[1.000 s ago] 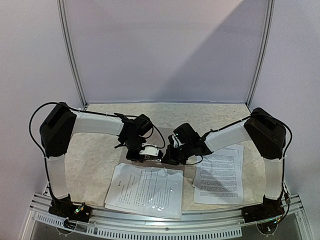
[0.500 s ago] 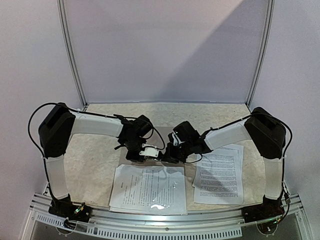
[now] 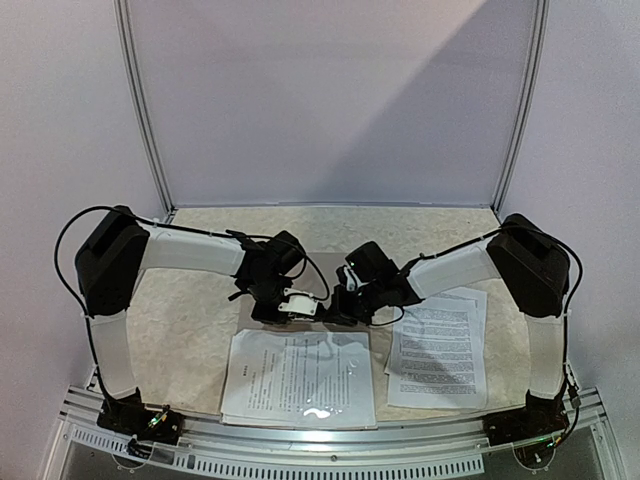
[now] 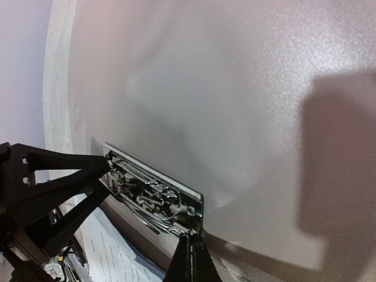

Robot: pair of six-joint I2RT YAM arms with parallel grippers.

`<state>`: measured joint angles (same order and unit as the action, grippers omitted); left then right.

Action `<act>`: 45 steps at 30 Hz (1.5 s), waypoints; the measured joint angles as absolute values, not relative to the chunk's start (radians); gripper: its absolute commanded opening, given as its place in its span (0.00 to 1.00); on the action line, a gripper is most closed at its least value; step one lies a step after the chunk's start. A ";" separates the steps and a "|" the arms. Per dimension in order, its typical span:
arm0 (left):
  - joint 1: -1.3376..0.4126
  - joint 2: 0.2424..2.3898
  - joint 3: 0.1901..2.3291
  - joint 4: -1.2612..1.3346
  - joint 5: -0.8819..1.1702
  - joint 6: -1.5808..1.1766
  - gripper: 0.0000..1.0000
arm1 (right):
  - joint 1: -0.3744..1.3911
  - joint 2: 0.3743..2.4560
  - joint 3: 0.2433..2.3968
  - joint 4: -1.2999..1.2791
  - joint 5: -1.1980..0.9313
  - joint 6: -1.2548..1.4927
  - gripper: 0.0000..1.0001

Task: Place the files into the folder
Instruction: Open the spring clip on the folder with some files.

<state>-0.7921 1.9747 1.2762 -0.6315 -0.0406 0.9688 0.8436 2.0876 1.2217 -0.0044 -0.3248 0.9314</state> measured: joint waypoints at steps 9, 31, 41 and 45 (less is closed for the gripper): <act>-0.792 1.974 1.276 -0.629 -0.042 0.969 0.25 | 0.844 2.101 1.232 -0.016 -0.298 0.919 0.02; -0.817 1.962 1.247 -0.580 -0.101 0.999 0.25 | 0.844 2.114 1.271 0.007 -0.165 0.851 0.03; -0.814 1.964 1.261 -0.588 -0.107 0.980 0.30 | 0.844 2.114 1.281 -0.002 -0.190 0.836 0.07; -0.799 1.975 1.289 -0.617 -0.095 0.952 0.35 | 0.844 2.114 1.301 -0.041 -0.194 0.817 0.07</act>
<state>-0.7994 1.9747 1.2888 -0.6174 -0.0952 0.9524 0.8436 2.1139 1.3014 -0.0410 -0.1944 0.8169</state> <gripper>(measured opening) 0.315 0.071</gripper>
